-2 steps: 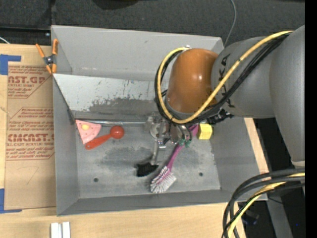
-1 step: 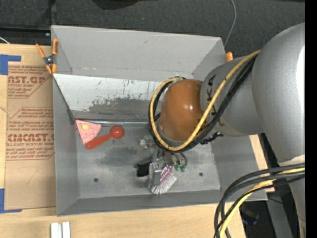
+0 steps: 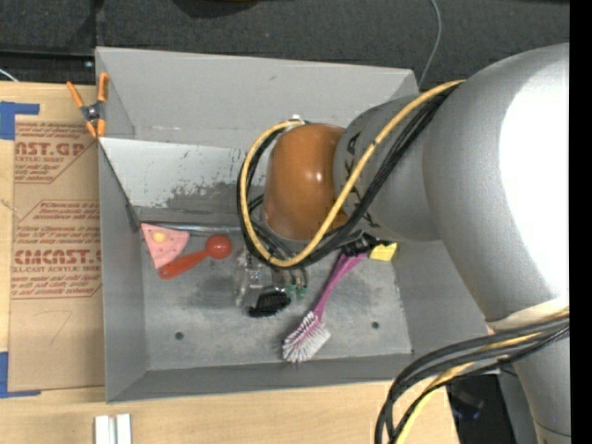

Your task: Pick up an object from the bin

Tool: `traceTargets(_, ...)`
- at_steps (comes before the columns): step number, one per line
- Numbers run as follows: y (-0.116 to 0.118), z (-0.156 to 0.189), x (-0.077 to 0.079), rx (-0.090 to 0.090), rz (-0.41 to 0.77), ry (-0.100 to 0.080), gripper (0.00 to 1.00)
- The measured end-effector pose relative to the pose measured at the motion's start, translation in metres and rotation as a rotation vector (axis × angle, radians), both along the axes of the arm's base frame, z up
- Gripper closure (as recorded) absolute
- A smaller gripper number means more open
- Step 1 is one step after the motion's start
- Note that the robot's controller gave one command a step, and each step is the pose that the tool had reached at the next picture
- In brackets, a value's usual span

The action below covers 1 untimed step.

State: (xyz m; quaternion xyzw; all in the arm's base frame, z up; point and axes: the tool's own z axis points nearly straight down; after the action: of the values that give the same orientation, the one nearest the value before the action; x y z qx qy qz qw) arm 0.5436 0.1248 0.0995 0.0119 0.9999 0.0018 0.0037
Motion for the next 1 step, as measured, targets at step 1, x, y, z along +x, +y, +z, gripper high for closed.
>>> traceTargets(1, 0.0000, 0.0000, 0.0000, 0.000, 0.000, 0.000, 1.00)
